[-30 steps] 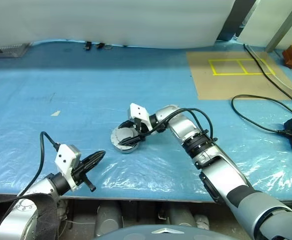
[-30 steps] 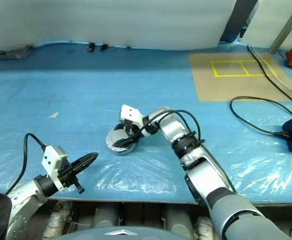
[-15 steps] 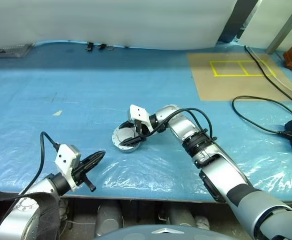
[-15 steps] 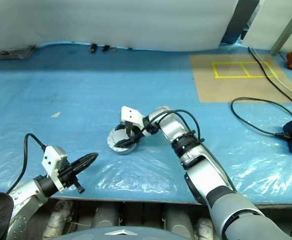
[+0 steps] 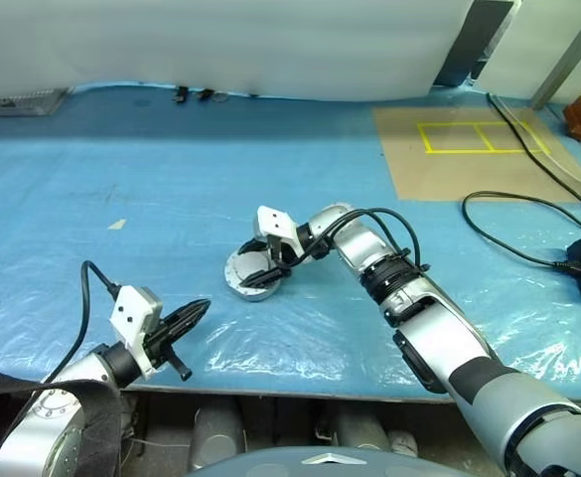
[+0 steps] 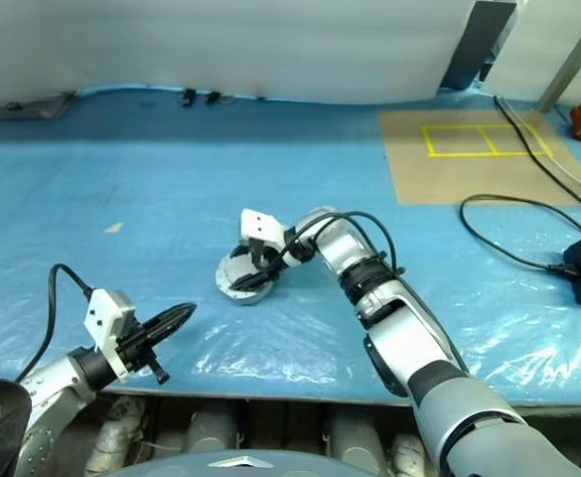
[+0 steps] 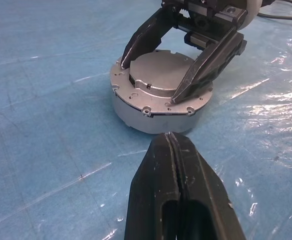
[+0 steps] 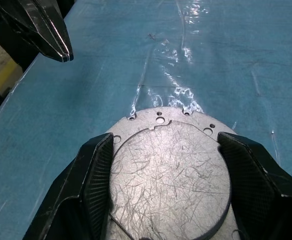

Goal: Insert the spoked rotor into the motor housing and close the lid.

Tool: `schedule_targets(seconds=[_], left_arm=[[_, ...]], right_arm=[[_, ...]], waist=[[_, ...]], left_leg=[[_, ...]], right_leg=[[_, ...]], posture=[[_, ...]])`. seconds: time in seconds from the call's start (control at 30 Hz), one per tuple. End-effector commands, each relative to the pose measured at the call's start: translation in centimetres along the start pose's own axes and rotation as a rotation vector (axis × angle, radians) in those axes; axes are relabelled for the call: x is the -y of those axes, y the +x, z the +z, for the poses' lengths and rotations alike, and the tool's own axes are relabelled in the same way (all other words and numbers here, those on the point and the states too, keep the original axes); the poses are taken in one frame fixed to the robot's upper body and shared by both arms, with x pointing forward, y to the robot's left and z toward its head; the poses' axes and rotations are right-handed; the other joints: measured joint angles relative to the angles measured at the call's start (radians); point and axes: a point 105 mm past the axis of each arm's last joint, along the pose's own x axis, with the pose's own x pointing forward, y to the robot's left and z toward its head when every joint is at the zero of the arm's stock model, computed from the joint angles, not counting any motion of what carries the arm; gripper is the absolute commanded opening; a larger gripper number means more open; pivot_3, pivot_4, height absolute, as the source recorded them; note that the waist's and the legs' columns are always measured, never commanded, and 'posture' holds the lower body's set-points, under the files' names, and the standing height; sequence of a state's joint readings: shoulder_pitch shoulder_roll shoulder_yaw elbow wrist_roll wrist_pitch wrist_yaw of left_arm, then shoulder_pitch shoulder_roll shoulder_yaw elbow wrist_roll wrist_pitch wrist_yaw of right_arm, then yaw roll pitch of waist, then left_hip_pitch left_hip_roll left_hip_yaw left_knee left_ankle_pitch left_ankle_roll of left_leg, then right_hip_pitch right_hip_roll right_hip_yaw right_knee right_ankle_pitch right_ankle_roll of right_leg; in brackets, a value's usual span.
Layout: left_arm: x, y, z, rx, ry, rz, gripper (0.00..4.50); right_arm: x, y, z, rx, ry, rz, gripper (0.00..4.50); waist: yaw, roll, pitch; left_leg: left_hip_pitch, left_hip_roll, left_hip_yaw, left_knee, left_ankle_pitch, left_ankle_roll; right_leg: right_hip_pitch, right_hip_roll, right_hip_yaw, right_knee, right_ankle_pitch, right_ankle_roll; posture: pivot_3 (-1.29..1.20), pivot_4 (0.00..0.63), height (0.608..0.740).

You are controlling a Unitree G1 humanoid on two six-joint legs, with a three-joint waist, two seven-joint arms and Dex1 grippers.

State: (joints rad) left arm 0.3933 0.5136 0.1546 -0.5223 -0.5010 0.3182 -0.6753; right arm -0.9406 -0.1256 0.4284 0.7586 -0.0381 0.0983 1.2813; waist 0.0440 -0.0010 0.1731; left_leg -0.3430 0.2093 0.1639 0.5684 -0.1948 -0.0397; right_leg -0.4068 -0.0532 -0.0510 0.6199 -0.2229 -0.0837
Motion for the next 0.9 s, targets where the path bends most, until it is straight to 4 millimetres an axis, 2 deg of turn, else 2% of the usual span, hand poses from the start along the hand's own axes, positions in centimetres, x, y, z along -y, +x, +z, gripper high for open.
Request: schedule_targets(seconds=[0.03,0.33,0.43,0.73,0.9], left_arm=[[0.2,0.1,0.6,0.015,0.022,-0.01,0.0],[0.1,0.1,0.6,0.018,0.023,-0.006,0.0],[0.1,0.2,0.6,0.015,0.024,-0.009,0.0],[0.1,0.4,0.6,0.018,0.037,-0.011,0.0],[-1.7,1.7,0.9,-0.018,0.156,0.062,0.0]], right_arm=[[0.3,-0.5,-1.4,-0.075,0.023,-0.01,2.97],[0.1,-0.6,-1.3,-0.082,0.007,0.025,2.97],[0.2,-0.6,-0.7,-0.049,0.026,0.03,2.97],[0.5,-0.4,-2.9,-0.166,-0.039,-0.018,2.97],[0.3,0.0,-3.1,-0.158,-0.035,-0.023,2.97]], waist=[[0.0,0.0,0.0],[0.0,0.0,0.0],[0.0,0.0,0.0],[0.0,0.0,0.0],[0.0,0.001,0.0]], left_leg=[[0.0,0.0,0.0,0.0,0.0,0.0],[-0.001,0.0,0.0,0.0,0.0,0.0],[-0.001,0.0,0.0,0.0,0.0,0.0],[0.0,0.0,0.0,0.0,0.0,0.0],[0.006,0.0,0.0,-0.001,0.0,0.0]], right_leg=[[0.0,0.0,0.0,0.0,0.001,-0.001],[0.0,0.0,0.0,-0.001,0.001,-0.001],[-0.001,0.0,0.0,-0.001,0.001,-0.001],[0.0,0.0,0.0,-0.001,-0.001,0.001],[0.004,0.0,0.0,0.001,-0.003,0.005]], posture=[[0.0,0.15,0.74],[0.0,0.15,0.74],[0.0,0.15,0.74],[0.0,0.15,0.74],[0.0,0.15,0.74]])
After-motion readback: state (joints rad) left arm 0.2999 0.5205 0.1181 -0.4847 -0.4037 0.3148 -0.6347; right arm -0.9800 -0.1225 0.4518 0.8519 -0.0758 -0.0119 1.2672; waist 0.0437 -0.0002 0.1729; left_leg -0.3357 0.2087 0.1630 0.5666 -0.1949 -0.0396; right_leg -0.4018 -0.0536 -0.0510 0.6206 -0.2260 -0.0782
